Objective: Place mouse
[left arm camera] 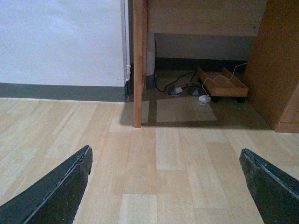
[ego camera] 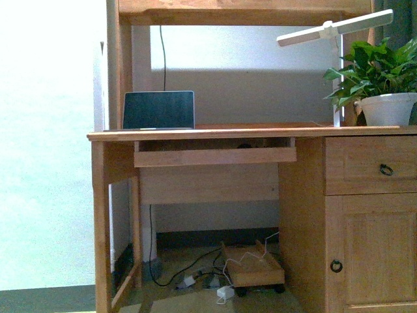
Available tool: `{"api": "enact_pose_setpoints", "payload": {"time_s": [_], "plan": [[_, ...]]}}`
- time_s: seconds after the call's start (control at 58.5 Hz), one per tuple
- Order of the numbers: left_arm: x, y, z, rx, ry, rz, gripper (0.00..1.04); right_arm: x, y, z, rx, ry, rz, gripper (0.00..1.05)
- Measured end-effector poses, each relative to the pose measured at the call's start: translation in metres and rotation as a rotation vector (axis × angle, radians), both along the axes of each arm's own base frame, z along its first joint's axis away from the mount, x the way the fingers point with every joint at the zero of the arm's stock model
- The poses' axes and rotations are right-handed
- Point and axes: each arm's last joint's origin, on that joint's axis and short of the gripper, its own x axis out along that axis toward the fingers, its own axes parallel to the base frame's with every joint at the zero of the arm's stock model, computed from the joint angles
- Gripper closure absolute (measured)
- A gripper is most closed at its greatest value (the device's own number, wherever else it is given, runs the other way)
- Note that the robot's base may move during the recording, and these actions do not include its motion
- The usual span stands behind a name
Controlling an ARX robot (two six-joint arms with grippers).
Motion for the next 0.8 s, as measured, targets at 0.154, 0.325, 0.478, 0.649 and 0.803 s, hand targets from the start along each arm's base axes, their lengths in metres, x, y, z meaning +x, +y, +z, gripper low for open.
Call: {"api": "enact_pose_setpoints", "payload": {"time_s": [0.154,0.325,0.478,0.649,0.803], "plan": [[0.0000,0.0000,0.0000,0.000,0.000,0.000,0.08,0.0000,0.0000,0.0000,0.000,0.000,0.000,0.07],[0.0000,0.0000,0.0000,0.000,0.000,0.000,0.08,0.0000,0.0000,0.0000,0.000,0.000,0.000,0.07],[0.0000,0.0000,0.0000,0.000,0.000,0.000,0.08,0.0000,0.0000,0.0000,0.000,0.000,0.000,0.07],[0.0000,0.0000,0.0000,0.000,0.000,0.000,0.08,0.0000,0.0000,0.0000,0.000,0.000,0.000,0.07],[0.0000,0.0000,0.0000,0.000,0.000,0.000,0.08,0.0000,0.0000,0.0000,0.000,0.000,0.000,0.07]]}}
